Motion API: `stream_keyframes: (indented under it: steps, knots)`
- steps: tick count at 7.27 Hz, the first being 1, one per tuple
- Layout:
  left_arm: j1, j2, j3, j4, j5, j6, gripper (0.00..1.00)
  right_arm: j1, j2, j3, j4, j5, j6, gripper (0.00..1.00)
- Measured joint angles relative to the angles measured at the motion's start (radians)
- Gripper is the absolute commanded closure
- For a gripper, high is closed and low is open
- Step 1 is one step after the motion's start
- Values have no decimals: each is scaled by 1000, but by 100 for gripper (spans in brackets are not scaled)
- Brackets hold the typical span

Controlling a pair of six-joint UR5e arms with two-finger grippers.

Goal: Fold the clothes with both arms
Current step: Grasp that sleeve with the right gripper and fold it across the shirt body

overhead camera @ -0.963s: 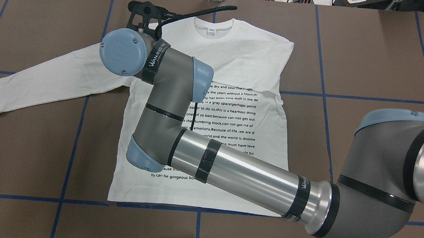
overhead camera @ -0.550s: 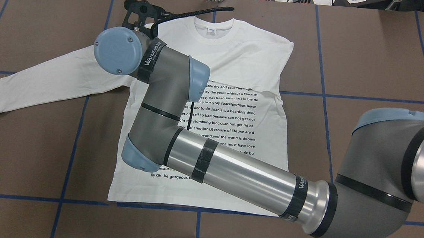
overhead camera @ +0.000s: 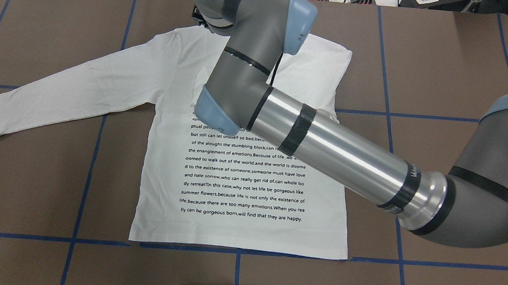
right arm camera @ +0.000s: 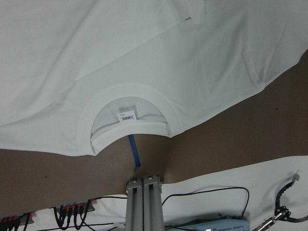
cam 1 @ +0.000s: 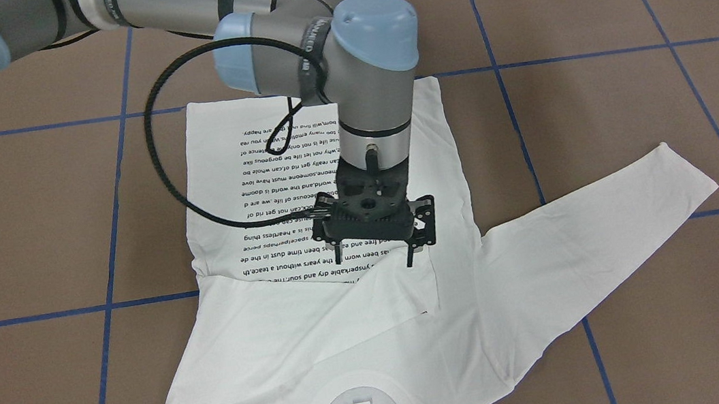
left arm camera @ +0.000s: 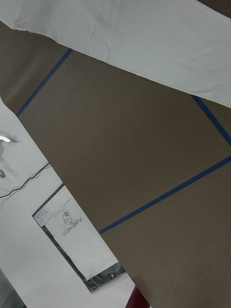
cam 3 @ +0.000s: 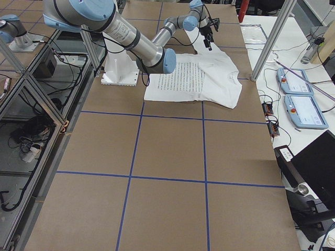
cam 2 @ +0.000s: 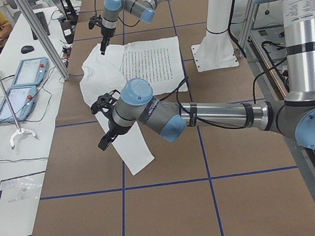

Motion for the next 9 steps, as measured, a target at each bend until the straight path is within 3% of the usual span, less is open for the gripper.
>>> stream_keyframes:
  steps: [3, 4, 6, 9]
  knots:
    - [160, 45, 80, -250, 39, -321, 0, 195, -406, 503, -131, 226, -336, 0]
    - [226, 81, 92, -339, 95, -429, 0, 267, -541, 617, -140, 301, -458, 0]
    - [345, 124, 148, -484, 202, -542, 0, 384, -743, 731, -138, 412, -676, 0]
    - [514, 132, 247, -582, 354, -609, 4, 476, -936, 775, -44, 469, -843, 0]
